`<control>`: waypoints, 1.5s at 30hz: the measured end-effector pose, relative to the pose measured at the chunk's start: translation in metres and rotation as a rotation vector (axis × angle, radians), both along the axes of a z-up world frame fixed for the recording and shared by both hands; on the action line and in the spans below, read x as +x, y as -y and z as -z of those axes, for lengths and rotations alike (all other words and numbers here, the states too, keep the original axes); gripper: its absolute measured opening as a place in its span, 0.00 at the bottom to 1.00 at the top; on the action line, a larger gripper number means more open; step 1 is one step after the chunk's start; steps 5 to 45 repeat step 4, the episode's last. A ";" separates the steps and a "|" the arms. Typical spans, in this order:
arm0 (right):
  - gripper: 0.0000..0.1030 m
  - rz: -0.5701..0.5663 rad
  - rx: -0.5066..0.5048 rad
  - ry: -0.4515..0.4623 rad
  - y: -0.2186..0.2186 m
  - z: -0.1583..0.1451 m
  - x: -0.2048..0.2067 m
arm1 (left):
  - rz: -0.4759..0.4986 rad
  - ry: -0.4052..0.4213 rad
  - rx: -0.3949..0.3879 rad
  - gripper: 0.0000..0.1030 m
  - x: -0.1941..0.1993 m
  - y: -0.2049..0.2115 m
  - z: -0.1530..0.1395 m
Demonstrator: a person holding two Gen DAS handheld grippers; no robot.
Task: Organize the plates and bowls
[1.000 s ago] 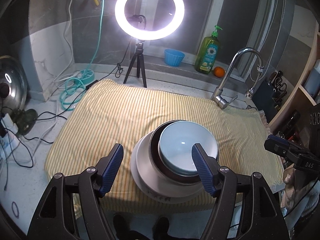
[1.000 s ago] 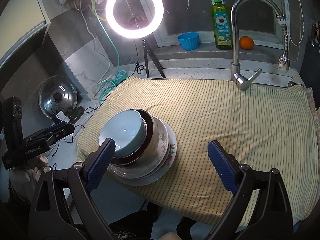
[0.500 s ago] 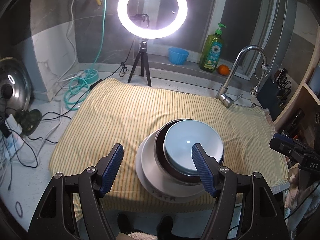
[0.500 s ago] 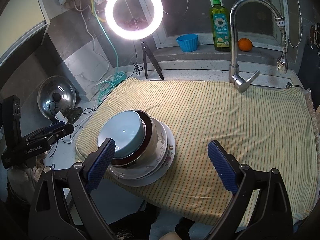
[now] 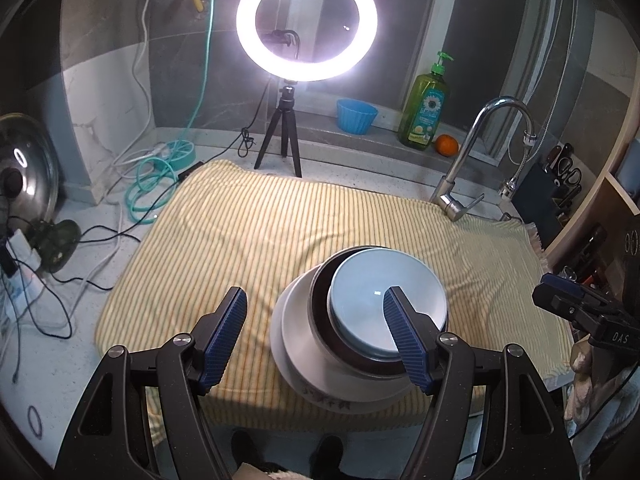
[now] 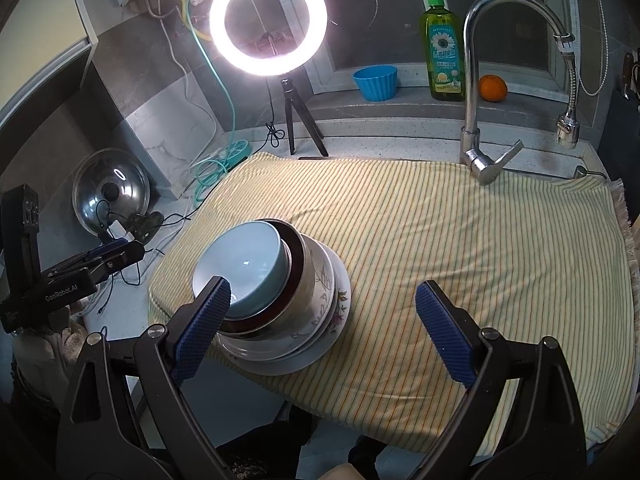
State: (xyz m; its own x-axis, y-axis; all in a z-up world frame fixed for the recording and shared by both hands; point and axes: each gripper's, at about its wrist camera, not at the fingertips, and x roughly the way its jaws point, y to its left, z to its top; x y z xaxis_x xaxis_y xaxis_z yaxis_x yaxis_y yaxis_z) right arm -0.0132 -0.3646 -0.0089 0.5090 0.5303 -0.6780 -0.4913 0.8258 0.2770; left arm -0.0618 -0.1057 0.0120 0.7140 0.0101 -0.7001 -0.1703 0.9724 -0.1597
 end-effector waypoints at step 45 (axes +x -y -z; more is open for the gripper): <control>0.93 0.005 -0.002 -0.008 0.000 0.004 0.004 | 0.003 -0.009 0.004 0.69 0.004 -0.002 0.001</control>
